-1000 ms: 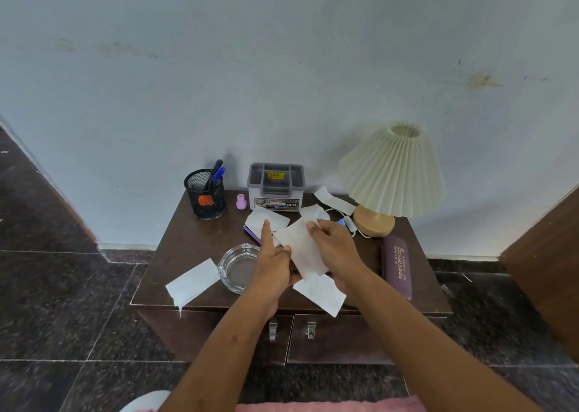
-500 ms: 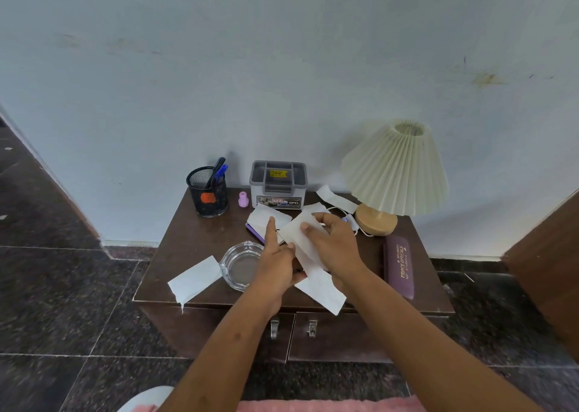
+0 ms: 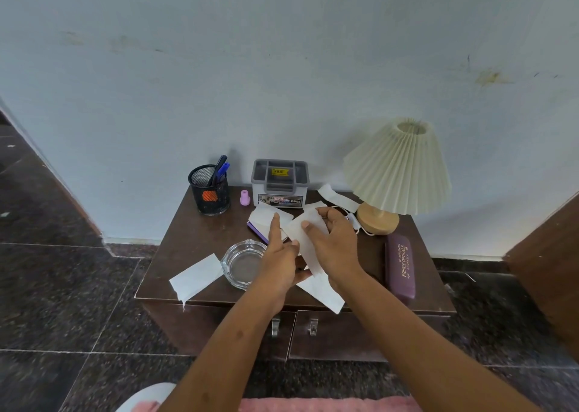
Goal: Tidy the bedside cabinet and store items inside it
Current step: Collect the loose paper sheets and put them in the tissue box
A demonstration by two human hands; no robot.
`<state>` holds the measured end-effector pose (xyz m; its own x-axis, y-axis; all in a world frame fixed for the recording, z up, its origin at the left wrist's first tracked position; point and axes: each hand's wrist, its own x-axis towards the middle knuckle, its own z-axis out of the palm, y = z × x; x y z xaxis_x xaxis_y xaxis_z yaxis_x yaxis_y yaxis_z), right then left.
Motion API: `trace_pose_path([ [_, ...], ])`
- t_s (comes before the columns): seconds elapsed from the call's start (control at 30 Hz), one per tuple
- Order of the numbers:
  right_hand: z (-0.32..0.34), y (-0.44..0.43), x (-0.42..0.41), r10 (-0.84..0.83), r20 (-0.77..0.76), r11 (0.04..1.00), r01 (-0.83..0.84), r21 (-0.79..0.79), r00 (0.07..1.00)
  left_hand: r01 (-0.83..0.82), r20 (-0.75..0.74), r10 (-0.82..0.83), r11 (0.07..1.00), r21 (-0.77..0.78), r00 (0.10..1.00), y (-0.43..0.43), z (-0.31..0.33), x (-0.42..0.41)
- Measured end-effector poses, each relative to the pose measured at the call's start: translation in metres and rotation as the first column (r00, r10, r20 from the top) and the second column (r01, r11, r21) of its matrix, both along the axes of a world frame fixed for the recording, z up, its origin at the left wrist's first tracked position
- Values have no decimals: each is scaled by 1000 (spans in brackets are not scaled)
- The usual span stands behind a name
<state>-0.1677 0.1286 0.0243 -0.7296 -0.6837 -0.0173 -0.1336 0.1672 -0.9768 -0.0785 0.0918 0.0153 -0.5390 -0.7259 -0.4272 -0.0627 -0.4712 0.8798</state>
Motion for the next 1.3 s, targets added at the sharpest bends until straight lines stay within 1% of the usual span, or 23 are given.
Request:
trace_pose_path([
  [0.1,-2,-1,1,-16,51,1000,16,-3,999,9,-7,-9,1000,6,1000,1,0,0],
  [0.27,0,-3,-1,-55,225,998,62,-25,973,-5,-7,5,1000,12,1000,1,3,0],
  [0.43,-2,-4,-1,-68,196,998,69,3,978,13,11,-12,1000,-8,1000,2,4,0],
  [0.7,-3,-1,-2,-39,105,999,34,42,994,20,16,-19,1000,-18,1000,2,8,1],
  [0.87,-5,-2,-1,-42,89,998,38,54,995,21,0,-21,1000,-6,1000,3,8,1],
  [1.0,-7,-2,-1,-39,109,998,33,53,993,13,7,-13,999,-34,1000,4,8,2],
  [1.13,-10,-2,-4,58,110,994,-67,82,992,-14,7,15,999,-41,1000,3,10,3],
  [1.2,-12,-3,-11,108,147,986,-125,114,983,-34,19,34,998,-44,999,2,10,3],
  [1.27,-18,-1,-23,137,167,970,-167,177,976,-50,24,51,998,-48,998,0,10,4],
  [1.3,-22,0,-30,160,138,953,-190,235,977,-55,33,57,997,-55,998,-1,10,4],
])
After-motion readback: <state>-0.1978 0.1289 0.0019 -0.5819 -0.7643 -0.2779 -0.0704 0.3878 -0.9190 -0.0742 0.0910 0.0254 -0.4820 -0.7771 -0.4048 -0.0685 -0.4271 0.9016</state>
